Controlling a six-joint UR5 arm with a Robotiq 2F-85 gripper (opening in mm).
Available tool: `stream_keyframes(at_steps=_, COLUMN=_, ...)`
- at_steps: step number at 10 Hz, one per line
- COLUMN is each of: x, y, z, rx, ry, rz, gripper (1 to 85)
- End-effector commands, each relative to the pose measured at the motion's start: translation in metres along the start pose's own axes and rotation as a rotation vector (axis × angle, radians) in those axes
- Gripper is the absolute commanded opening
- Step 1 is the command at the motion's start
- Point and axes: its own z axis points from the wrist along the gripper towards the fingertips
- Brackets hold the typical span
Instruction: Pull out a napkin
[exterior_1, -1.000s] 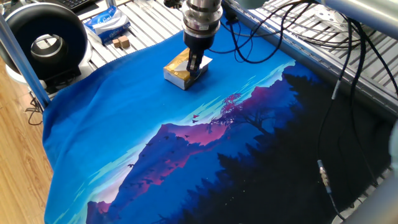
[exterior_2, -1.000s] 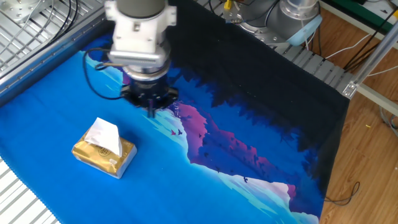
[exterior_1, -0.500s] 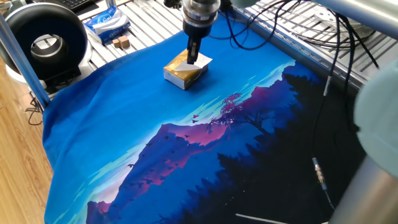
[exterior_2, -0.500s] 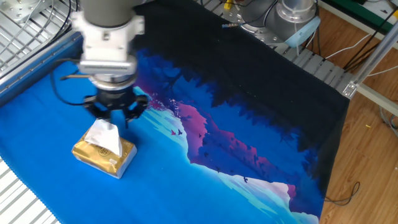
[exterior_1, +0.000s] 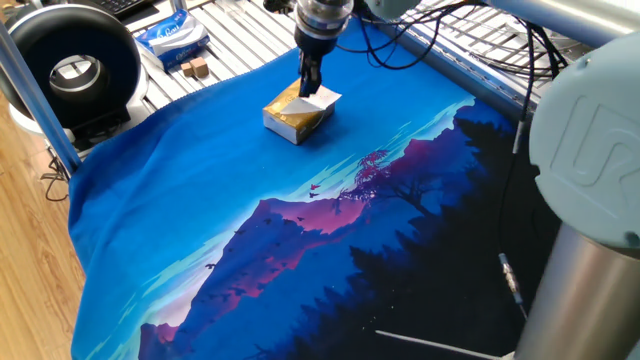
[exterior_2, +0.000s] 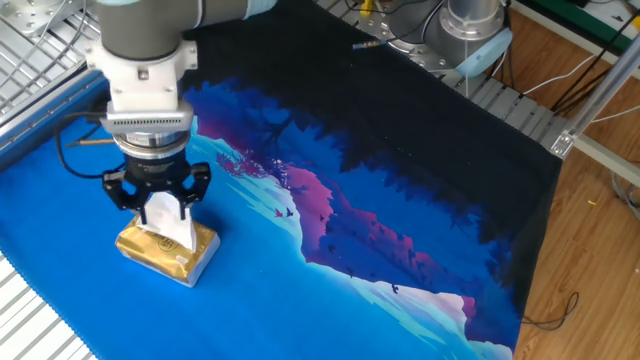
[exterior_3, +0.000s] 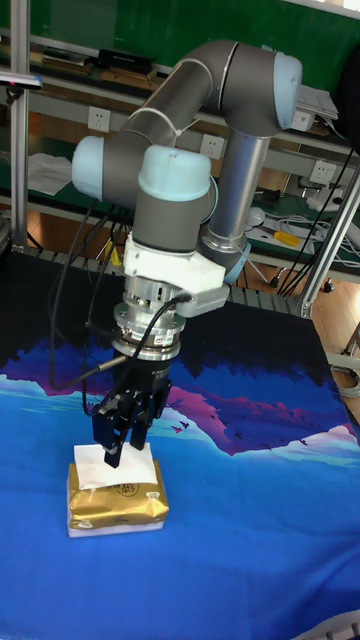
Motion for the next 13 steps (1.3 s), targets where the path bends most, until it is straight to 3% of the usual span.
stream_keyframes(at_steps=1, x=0.017, y=0.017, z=-0.004, rx=-0.058, ry=-0.004, rz=-0.074, gripper=53.0)
stream_keyframes(at_steps=3, x=0.029, y=0.03, z=-0.007, rx=-0.085, ry=-0.027, rz=-0.089, gripper=53.3)
stream_keyframes(at_steps=4, x=0.033, y=0.028, z=-0.006, rx=-0.078, ry=-0.028, rz=-0.111, gripper=53.0)
stream_keyframes(at_steps=8, x=0.021, y=0.025, z=0.01, rx=-0.054, ry=-0.072, rz=-0.177, gripper=50.7)
stream_keyframes(at_steps=13, x=0.021, y=0.017, z=0.029, rx=-0.024, ry=-0.065, rz=-0.186, gripper=45.3)
